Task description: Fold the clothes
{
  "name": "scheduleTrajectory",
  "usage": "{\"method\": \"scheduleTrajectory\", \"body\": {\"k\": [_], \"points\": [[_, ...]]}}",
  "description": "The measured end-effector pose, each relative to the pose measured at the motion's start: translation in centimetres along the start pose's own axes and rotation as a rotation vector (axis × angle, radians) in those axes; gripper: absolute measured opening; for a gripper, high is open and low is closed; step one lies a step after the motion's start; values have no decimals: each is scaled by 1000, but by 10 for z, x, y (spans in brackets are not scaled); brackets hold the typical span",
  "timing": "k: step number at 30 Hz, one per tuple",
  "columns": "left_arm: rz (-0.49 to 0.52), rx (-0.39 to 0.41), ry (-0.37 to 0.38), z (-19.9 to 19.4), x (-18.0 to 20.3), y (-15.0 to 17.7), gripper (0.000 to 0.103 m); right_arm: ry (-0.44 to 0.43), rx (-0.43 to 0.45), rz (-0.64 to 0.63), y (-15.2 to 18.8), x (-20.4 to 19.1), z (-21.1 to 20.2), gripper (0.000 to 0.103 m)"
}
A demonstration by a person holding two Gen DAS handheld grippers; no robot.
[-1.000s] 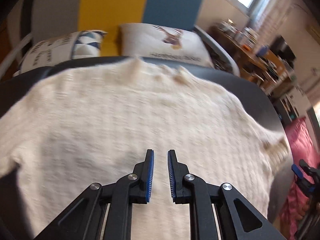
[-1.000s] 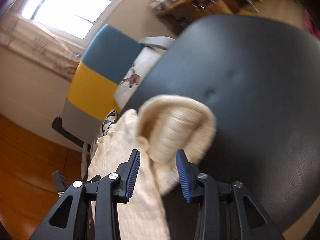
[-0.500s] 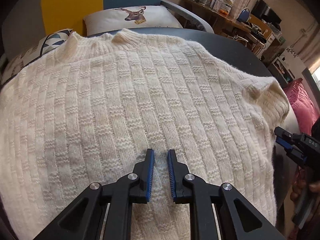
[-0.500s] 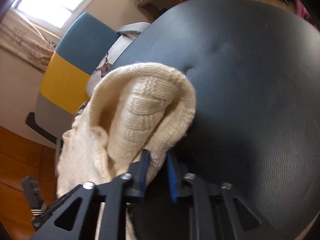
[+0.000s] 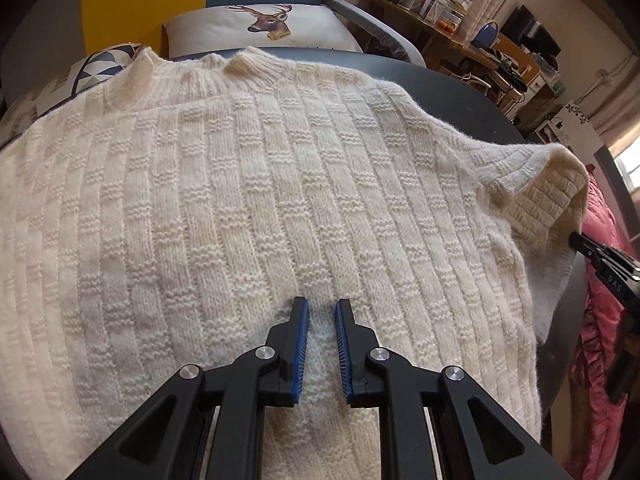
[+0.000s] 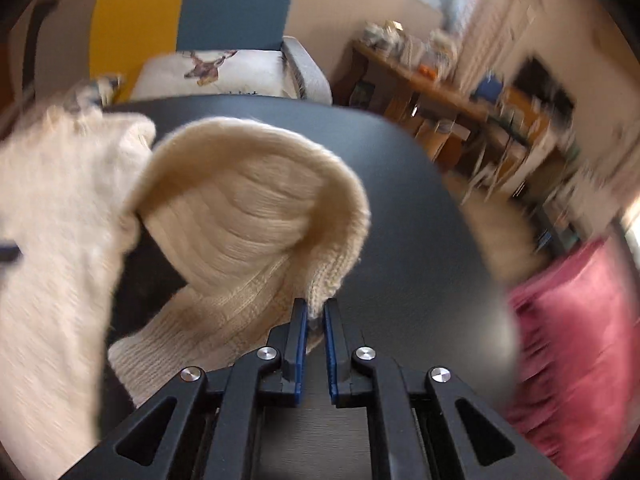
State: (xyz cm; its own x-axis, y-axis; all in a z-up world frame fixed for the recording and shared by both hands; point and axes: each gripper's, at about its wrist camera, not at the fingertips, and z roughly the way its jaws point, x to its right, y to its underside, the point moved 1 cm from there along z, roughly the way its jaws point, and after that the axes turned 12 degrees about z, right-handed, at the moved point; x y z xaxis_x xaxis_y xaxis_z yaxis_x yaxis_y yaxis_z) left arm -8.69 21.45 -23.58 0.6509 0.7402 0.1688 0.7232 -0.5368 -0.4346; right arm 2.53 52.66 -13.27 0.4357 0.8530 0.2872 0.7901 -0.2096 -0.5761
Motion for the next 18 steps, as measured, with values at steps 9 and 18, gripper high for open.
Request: {"method": "scheduleTrajectory", "body": {"k": [9,18], "points": [[-17,4,14,-1,0,4,15,299,84,-364,34,4,-16,7],[-13,-22,6,0,1,1,15,68,28,-223,98,-6,-39,26]]}}
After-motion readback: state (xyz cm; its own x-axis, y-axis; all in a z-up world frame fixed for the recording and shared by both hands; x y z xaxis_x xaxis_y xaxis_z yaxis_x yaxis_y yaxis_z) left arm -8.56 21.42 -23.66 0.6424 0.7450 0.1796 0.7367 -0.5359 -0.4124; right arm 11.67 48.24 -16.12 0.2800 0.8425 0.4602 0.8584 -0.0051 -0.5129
